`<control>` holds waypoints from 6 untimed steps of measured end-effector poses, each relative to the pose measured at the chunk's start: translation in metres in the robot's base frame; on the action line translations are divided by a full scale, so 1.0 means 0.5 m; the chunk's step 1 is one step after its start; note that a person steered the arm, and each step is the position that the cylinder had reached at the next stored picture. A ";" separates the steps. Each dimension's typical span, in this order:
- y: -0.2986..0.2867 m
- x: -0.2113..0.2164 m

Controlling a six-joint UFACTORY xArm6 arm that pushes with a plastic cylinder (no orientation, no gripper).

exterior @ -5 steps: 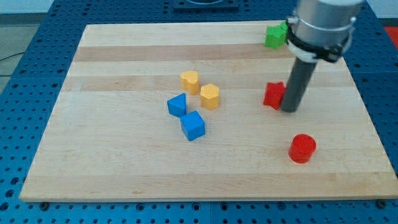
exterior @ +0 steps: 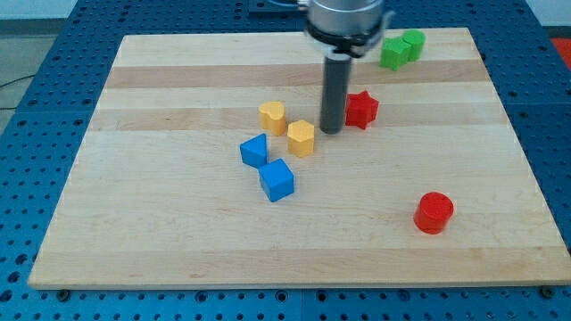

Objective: Move the red circle diagonal left bottom to the red star

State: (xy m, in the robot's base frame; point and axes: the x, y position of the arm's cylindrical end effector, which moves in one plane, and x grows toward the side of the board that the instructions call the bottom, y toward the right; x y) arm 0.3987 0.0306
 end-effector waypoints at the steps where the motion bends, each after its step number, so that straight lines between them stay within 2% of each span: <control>1: 0.047 -0.060; 2: 0.234 -0.016; 3: 0.209 0.020; 5: 0.150 0.377; 6: 0.234 0.433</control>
